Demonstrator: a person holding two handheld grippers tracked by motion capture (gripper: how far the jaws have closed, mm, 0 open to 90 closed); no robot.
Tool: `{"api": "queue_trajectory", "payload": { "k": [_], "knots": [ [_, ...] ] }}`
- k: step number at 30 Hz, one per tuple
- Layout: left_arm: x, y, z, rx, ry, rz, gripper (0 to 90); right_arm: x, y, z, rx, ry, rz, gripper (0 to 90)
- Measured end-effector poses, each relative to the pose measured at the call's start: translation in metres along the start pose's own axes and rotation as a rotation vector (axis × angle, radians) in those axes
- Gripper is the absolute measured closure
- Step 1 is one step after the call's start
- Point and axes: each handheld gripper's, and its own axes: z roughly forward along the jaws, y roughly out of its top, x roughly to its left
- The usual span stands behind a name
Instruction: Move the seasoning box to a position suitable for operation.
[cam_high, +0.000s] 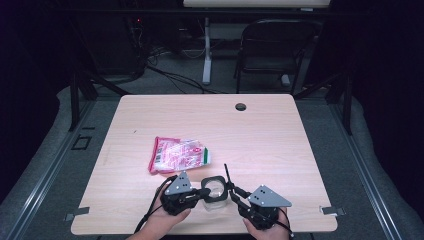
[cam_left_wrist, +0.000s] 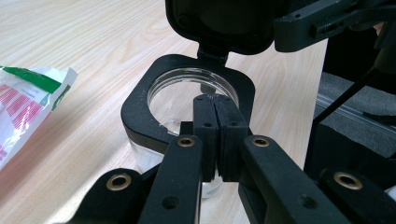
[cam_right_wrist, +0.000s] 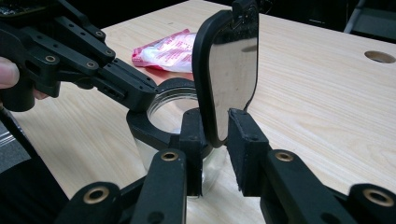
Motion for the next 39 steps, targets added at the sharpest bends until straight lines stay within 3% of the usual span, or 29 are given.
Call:
{"api": "queue_trajectory", "payload": {
  "k": [9, 17, 26, 39],
  "knots": [
    [0.000, 0.000, 0.000, 0.001, 0.000, -0.002, 88.0, -0.003, 0.000, -0.002, 0.007, 0.001, 0.002, 77.5],
    [0.000, 0.000, 0.000, 0.001, 0.004, 0.001, 87.1, -0.006, -0.006, 0.011, 0.066, 0.006, 0.031, 68.8],
    [0.001, 0.000, 0.000, 0.000, 0.002, 0.000, 85.8, -0.003, -0.004, 0.020, 0.036, -0.021, 0.029, 67.9],
    [0.001, -0.001, 0.000, -0.004, -0.002, -0.002, 85.0, -0.003, -0.004, 0.022, 0.039, -0.036, 0.028, 71.9]
  ]
}}
